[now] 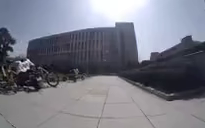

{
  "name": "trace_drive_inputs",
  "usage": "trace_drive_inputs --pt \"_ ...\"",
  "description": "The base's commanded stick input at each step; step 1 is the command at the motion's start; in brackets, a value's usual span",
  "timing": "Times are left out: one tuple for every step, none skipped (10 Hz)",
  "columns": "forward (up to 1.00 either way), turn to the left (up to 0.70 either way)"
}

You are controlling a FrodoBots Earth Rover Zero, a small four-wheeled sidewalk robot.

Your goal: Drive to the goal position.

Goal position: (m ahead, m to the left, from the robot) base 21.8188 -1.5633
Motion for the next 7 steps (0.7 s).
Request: trace_drive_inputs --pt "0.45 0.00" --pt "0.45 0.00" --pt "0.45 0.00" --pt "0.45 0.00" --pt "0.45 0.00" --pt "0.45 0.00" --pt "0.45 0.00"
